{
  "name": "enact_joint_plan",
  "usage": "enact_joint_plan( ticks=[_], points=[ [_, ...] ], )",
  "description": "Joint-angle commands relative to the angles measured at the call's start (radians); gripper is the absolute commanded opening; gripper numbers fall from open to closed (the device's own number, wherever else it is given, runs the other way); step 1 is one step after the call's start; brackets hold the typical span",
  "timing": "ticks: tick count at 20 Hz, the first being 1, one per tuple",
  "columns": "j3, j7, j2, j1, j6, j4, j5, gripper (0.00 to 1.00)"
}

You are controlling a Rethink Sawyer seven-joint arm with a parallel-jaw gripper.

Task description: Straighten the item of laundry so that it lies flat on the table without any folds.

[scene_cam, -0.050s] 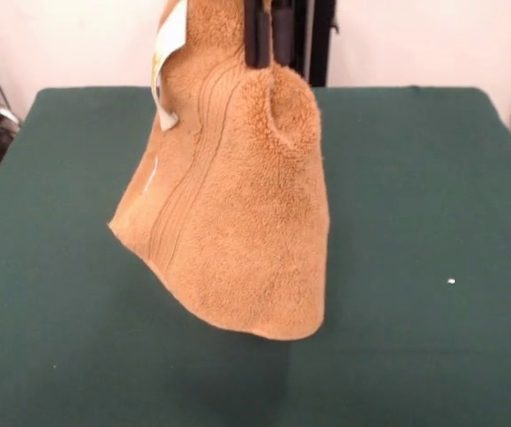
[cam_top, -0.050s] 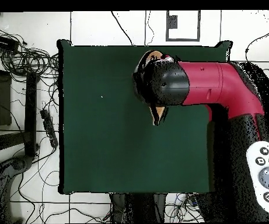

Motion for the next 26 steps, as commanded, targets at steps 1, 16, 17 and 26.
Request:
enact_joint_plan(
  ticks=[1, 16, 17, 26],
  points=[
    [-0.002, 0.116, -0.001, 0.063, 0.131, 0.132, 0.050, 0.00],
    [0.002, 0.072, 0.113, 0.054, 0.102, 0.090, 0.077, 0.00],
    [0.005, 0.060, 0.130, 0.052, 0.103, 0.077, 0.074, 0.00],
    [0.039, -0.043, 0.190, 0.030, 0.111, 0.020, 0.052, 0.00]
  ],
)
